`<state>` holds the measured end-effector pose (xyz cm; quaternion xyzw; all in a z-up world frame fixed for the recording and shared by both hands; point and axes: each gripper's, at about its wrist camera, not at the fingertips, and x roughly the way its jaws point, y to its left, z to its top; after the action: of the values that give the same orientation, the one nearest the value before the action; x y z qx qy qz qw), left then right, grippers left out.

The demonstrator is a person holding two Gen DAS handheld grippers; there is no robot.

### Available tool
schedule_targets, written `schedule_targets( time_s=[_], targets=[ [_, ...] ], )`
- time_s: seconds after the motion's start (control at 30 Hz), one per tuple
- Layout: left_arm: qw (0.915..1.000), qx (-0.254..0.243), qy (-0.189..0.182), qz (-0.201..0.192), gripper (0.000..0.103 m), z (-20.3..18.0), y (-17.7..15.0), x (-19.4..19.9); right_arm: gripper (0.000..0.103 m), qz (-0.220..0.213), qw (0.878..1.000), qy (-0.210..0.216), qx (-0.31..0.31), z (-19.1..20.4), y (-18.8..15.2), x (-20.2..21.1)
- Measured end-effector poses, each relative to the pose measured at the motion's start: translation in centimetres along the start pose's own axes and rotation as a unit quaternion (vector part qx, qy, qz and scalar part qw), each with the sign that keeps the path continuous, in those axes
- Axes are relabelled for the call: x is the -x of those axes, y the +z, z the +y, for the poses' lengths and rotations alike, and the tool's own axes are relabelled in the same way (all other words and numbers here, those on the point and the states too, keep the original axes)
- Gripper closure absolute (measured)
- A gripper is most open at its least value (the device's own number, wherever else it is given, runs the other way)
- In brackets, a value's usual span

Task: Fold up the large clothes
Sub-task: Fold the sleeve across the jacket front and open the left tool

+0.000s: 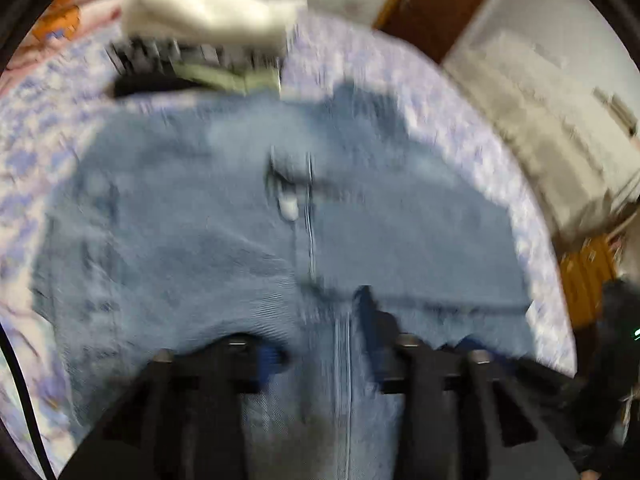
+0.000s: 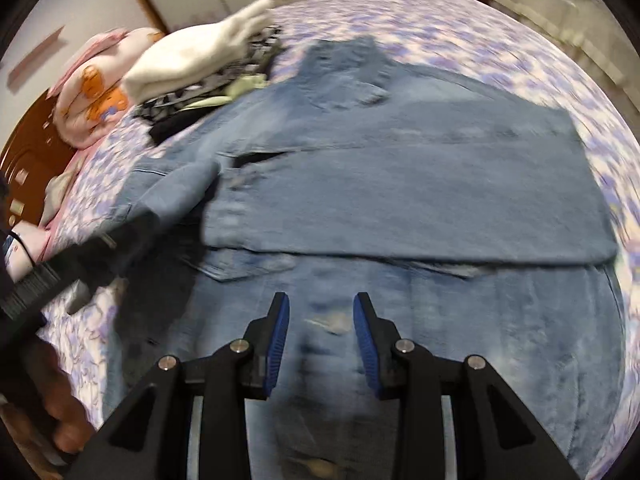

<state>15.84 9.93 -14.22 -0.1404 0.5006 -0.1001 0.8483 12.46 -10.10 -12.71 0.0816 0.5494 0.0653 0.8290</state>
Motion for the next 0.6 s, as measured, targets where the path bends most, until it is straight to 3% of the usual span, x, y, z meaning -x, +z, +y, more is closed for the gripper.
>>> schedule_targets(
  time_s=[0.03,0.1,0.33,0.5,0.6],
  targets=[
    [0.9998,-0.005,0.009,0.016,0.038,-0.3,-0.8,-0.8,0.070,0.004,1.000,-0.003,-0.007,-1.1,-0.5,0.0],
    [0.9992,-0.016,0.011,0.036,0.032,-1.0,-1.9,-1.6,0.070,0.009,1.000,-0.005,-0.013,-2.3,-1.1,0.0],
    [0.9977,-0.009,-0.029,0.060,0.029,-0.6,-3.5,1.2,0.070,0.010,1.000,0.020,-0.018,-3.3,-2.1,0.2],
    [0.9967,0.007,-0.054,0.060,0.028,1.0,-5.2,4.4,0.070,-0.007,0.999,0.050,0.016,-0.6,-2.0,1.1],
    [0.9980,0.011,-0.043,0.044,0.028,2.2,-6.3,6.6,0.070,-0.012,0.996,0.071,0.058,2.0,-2.2,1.6]
  ],
)
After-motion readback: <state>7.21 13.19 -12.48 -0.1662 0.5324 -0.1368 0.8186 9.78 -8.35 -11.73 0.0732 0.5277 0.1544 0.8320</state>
